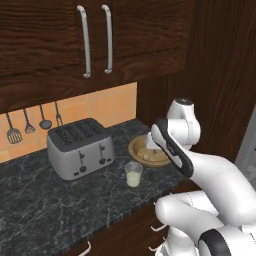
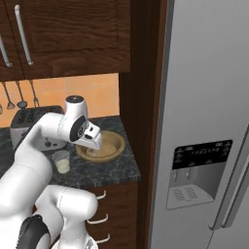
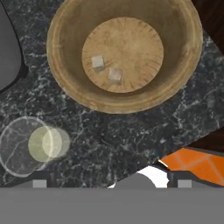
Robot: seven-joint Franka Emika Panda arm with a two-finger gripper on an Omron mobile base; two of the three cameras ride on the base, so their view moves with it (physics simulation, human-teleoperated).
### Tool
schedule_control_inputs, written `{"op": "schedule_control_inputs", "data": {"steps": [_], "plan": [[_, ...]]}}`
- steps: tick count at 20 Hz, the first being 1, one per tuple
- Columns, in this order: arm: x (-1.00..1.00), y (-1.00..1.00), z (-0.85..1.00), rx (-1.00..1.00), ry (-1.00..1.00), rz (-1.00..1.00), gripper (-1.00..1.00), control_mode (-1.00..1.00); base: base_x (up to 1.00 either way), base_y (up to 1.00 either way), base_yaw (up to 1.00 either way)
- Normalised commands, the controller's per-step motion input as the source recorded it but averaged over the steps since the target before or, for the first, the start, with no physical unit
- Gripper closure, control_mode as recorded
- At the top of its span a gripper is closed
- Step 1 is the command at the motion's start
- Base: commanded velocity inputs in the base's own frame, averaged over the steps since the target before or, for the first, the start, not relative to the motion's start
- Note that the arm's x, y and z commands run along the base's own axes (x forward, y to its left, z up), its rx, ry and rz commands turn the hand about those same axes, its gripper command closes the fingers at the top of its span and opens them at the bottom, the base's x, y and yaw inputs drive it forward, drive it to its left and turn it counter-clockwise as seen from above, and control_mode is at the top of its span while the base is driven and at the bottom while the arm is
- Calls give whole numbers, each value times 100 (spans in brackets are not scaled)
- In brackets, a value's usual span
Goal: Grab a lemon wedge from the fridge and one ice cube from the ice bowl, and put them in the glass of lemonade.
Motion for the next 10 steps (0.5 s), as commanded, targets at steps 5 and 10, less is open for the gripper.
{"op": "schedule_control_inputs", "data": {"steps": [5,10], "plan": [[31,0,-20,1,3,1,-100,-100,0,0,0],[37,0,-25,0,1,6,-100,-100,0,0,0]]}}
